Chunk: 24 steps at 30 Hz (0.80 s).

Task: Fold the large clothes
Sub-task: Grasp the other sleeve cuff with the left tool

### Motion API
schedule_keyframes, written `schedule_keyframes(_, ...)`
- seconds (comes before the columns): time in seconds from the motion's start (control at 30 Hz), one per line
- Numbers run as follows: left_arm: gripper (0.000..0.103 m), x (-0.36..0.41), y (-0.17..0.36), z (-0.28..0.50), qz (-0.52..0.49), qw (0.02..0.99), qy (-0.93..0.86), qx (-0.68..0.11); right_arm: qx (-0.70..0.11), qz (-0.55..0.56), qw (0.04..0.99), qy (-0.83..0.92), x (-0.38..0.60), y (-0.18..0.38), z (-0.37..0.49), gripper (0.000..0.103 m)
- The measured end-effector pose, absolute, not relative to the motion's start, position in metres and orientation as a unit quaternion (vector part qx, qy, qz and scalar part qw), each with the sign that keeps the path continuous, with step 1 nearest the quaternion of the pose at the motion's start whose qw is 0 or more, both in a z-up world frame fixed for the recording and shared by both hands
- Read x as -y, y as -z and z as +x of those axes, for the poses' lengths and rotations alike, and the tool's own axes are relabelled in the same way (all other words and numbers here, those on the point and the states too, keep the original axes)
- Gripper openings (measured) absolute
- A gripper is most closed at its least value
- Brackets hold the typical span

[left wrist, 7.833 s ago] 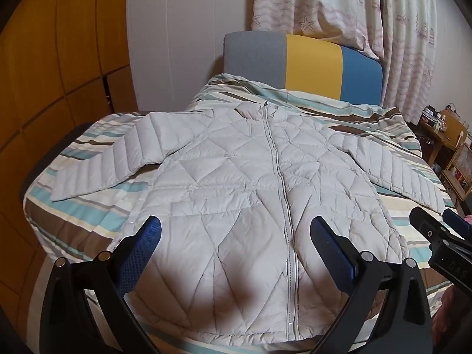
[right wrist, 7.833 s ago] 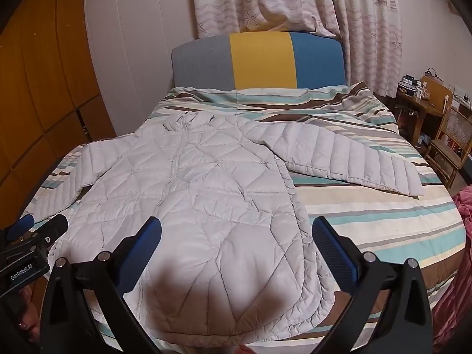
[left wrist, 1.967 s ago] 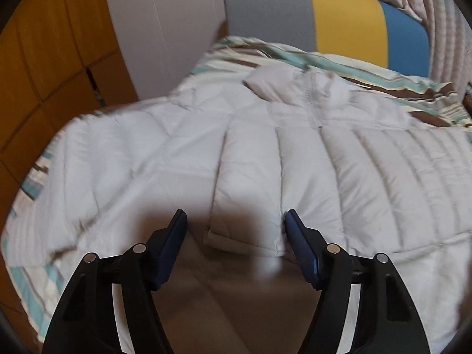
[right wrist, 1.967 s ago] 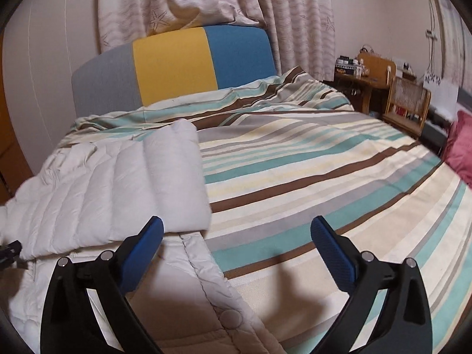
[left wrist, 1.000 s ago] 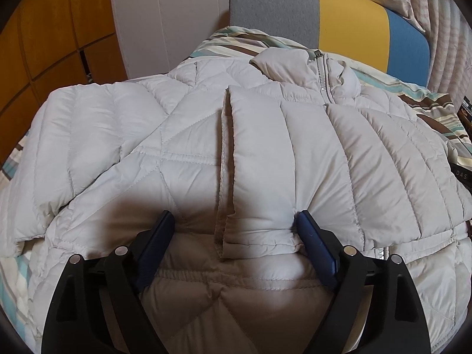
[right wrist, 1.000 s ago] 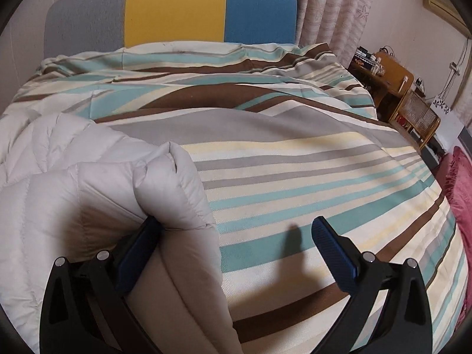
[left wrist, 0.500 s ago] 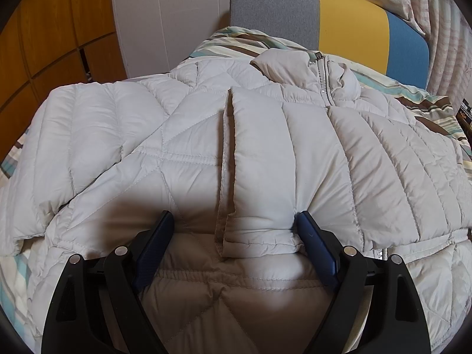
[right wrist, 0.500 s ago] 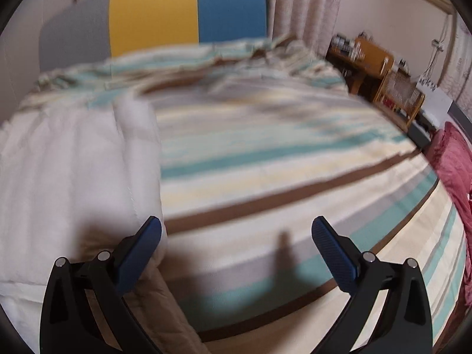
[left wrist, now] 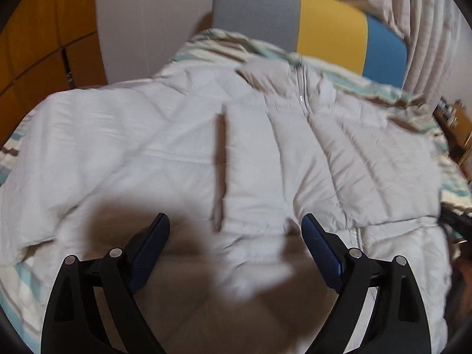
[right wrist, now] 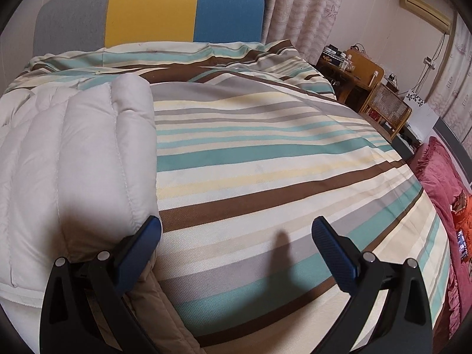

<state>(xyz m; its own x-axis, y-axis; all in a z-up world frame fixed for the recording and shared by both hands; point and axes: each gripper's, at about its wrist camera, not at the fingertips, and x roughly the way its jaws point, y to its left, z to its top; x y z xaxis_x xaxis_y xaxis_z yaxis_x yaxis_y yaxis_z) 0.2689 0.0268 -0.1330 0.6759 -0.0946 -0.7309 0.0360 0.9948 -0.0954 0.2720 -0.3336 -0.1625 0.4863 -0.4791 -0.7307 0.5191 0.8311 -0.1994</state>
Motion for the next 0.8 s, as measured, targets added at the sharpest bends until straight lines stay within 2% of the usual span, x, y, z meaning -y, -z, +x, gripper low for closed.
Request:
schedule_keyframes(0.17,0.09,-0.118,0.113,0.237,-0.164,0.917,-0.039,-0.361,-0.414,0.019,0.862,0.293,0.332,0.162,0.272,0.101)
schedule_keyframes(0.43,0.09,-0.28,0.122,0.162,-0.352,0.842,-0.252,-0.321,-0.412,0.016,0.862,0.295,0.331,0.161,0.274,0.101)
schedule_keyframes(0.7,0.09,-0.378,0.149,0.108,-0.469,0.763,-0.345,-0.281,-0.412,0.019,0.862,0.295,0.332,0.161,0.274,0.101)
schedule_keyframes(0.8,0.089,-0.386,0.149,0.114,-0.469,0.77,-0.34,-0.267,-0.412,0.017,0.862,0.296,0.332,0.161,0.274,0.101)
